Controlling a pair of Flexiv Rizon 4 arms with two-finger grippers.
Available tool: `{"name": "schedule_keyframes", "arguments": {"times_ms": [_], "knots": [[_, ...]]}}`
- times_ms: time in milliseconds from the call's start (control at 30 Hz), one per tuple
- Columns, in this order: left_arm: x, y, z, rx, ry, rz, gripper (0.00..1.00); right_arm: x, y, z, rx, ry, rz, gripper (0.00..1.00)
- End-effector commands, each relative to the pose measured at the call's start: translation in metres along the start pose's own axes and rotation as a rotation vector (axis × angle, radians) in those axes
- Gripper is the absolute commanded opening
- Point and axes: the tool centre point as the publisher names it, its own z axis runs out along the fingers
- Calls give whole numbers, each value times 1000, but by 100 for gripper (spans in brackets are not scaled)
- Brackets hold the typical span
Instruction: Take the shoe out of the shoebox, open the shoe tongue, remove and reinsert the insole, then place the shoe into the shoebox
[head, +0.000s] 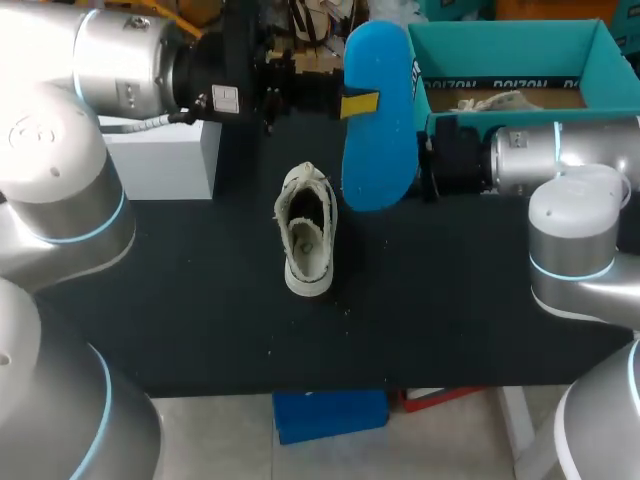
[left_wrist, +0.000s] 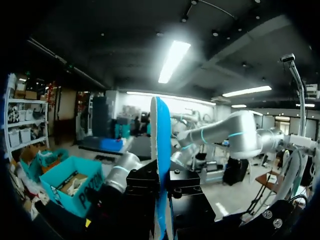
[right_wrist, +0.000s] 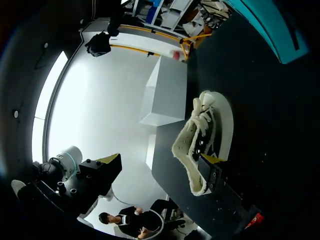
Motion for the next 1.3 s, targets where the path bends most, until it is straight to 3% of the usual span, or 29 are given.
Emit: {"name": "schedule_keyframes", "arguments": {"times_ms": [33,500,533,567,700,733,800,867,1000,1067,1300], "knots": [[13,12,-2,51,-193,587,0,0,-1,1,-3,0,0,100],[13,12,-2,51,-193,587,0,0,-1,1,-3,0,0,100],[20,13,-1,69,-179,625,0,0,-1,1,-3,0,0,100],[29,19,-3,75,-196,733,0,0,-1,1,-3,0,0,100],[48,58,-17,62,-215,850,0,0,-1,1,-3,0,0,100],[51,67,-20,100,-220,845,0,0,-1,1,-3,0,0,100],[58,87,-27,39,-200,936,0,0,-1,1,-3,0,0,100],[60,103,-33,54,-207,943,0,0,-1,1,-3,0,0,100],[62,121,-43,-3,-192,1066,0,0,-1,1,-3,0,0,100],[64,128,-46,29,-198,1057,0,0,-1,1,-3,0,0,100],[61,159,-55,-51,-146,1149,0,0,-1,1,-3,0,0,100]]}}
